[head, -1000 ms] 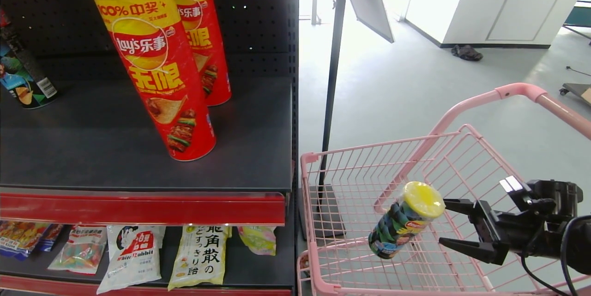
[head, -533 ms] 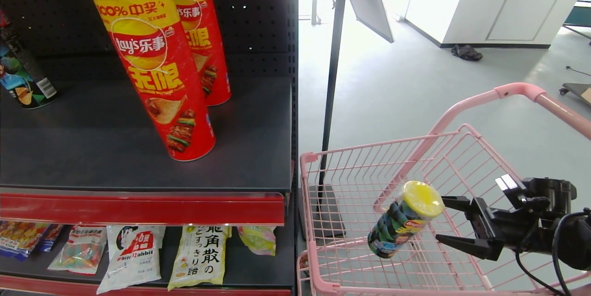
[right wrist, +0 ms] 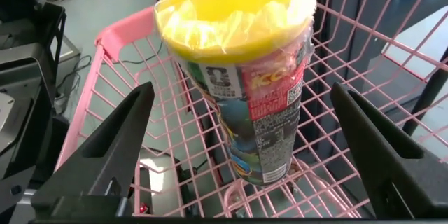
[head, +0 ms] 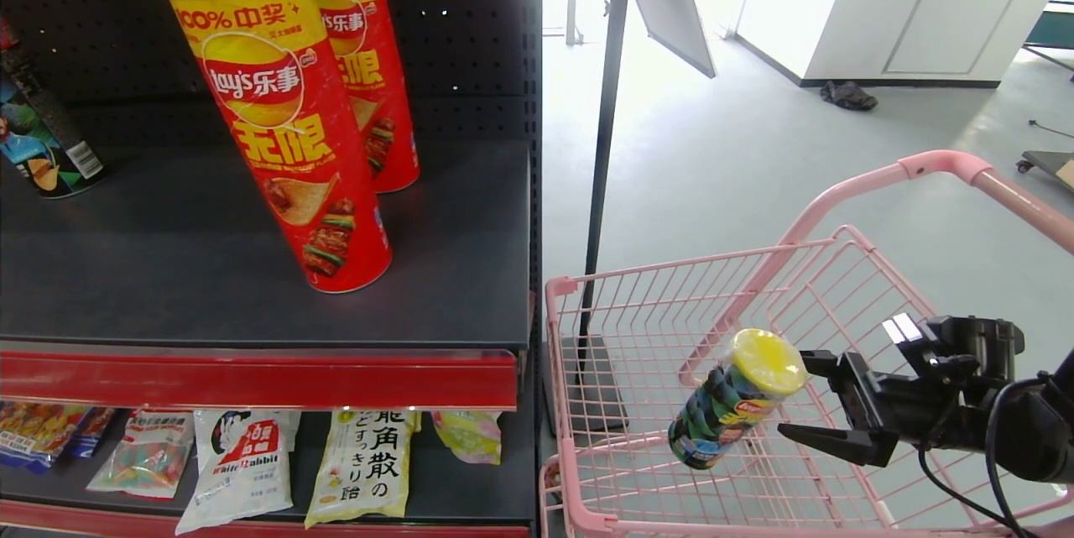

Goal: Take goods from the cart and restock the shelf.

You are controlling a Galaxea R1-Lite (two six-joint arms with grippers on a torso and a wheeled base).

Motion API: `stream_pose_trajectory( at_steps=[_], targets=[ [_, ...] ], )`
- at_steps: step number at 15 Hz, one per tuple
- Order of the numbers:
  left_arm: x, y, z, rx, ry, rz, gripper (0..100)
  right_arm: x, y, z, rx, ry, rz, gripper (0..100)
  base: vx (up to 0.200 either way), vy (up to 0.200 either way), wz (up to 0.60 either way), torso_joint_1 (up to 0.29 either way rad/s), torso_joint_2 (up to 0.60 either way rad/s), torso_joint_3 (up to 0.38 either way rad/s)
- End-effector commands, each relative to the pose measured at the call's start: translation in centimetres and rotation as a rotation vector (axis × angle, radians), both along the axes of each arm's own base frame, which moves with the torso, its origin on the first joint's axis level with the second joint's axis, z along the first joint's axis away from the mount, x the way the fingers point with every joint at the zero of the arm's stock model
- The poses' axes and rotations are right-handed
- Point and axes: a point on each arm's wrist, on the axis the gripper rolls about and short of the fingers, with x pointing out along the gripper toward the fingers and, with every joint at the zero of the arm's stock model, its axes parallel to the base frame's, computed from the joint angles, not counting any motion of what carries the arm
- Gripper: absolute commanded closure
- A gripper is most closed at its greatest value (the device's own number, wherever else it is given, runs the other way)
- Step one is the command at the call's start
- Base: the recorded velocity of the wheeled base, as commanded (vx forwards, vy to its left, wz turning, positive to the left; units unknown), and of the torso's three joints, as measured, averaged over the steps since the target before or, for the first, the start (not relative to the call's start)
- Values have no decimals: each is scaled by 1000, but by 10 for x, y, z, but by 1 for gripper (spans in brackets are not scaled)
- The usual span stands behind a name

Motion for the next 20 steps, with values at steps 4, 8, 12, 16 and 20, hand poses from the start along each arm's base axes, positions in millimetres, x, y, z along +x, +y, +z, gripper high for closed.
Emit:
stream_pose_trajectory(
  at_steps=[4, 8, 12, 16, 20],
  targets=[
    [0, 0, 0, 0, 0, 0, 0, 4, 3, -6, -6, -15, 16, 0, 0, 0, 0, 0, 0, 0],
    [0, 0, 0, 0, 0, 0, 0, 6, 11, -9, -15, -44, 50, 0, 0, 0, 0, 0, 0, 0],
    [0, 0, 0, 0, 0, 0, 0, 7, 24, -11, -13, -40, 94, 0, 0, 0, 0, 0, 0, 0],
    [0, 0, 0, 0, 0, 0, 0, 6, 32, -13, -14, -43, 123, 0, 0, 0, 0, 0, 0, 0],
    [0, 0, 0, 0, 0, 0, 0, 1, 43, -19, -11, -13, 159, 0, 0, 0, 0, 0, 0, 0]
  ],
)
